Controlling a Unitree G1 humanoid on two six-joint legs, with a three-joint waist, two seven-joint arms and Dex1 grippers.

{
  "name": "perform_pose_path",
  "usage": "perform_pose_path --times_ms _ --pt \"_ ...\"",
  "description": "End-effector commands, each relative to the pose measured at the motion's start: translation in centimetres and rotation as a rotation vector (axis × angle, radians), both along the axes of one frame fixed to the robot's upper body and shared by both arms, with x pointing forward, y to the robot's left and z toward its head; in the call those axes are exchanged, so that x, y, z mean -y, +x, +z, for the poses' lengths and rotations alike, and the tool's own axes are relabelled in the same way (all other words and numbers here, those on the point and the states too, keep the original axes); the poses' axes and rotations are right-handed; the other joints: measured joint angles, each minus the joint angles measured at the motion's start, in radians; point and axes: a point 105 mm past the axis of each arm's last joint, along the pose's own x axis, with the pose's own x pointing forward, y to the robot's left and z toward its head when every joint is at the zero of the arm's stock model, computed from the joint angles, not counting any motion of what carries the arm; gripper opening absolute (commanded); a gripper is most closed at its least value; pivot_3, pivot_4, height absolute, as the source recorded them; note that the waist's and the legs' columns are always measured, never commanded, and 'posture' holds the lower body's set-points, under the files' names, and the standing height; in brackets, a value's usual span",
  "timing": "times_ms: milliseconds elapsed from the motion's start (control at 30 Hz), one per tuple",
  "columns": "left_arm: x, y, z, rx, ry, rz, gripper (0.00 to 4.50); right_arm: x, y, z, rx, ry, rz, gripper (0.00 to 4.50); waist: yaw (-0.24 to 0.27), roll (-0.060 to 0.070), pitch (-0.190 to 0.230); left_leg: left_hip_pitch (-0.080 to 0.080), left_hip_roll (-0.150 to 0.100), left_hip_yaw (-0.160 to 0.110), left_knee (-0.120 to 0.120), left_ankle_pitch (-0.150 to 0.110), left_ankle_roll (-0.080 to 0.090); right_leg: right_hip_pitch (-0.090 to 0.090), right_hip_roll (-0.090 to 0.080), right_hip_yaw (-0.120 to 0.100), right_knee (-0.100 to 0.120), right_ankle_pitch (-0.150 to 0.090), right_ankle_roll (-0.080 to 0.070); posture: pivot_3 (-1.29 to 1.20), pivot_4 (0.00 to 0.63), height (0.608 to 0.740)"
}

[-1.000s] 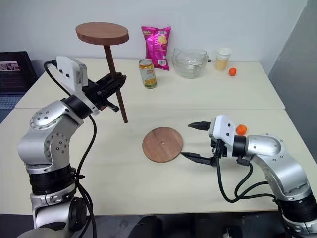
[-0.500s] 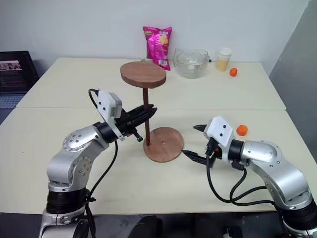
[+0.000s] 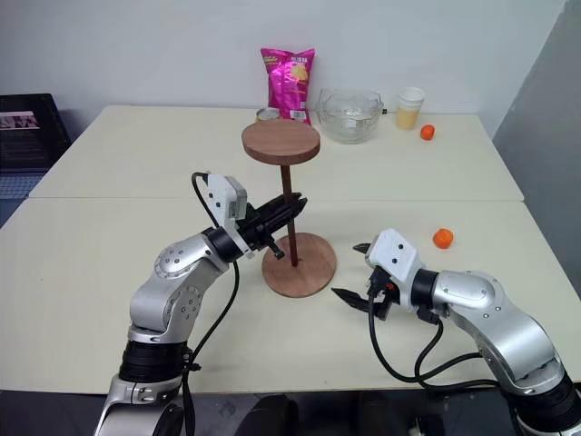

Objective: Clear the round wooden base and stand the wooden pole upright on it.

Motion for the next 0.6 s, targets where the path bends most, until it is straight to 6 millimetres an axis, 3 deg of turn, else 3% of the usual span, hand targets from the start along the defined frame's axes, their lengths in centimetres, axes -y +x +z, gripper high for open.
perform_pose_path --times_ms 33,200,600 --pt "0.3 -0.2 0.8 0.044 -0.024 0.001 0.27 -0.2 -0.5 0.7 0.031 -0.009 0.039 4.50 0.000 0.000 0.000 0.000 0.000 0.000 0.000 0.000 0.000 0.000 0.000 0.000 0.000 0.000 0.000 0.00 0.150 0.740" --pt "0.2 -0.3 -0.3 0.024 -0.023 0.015 0.27 -0.2 -0.6 0.6 0.032 -0.020 0.048 4.50 0.000 0.000 0.000 0.000 0.000 0.000 0.000 0.000 0.000 0.000 0.000 0.000 0.000 0.000 0.000 0.00 0.150 0.740" --pt "0.8 -0.1 -0.9 0.015 -0.023 0.004 0.27 -0.1 -0.6 0.6 0.033 -0.029 0.044 4.50 0.001 0.000 0.000 0.000 0.000 0.000 0.000 0.000 0.000 0.001 0.000 0.000 0.000 0.000 0.000 0.00 0.150 0.740"
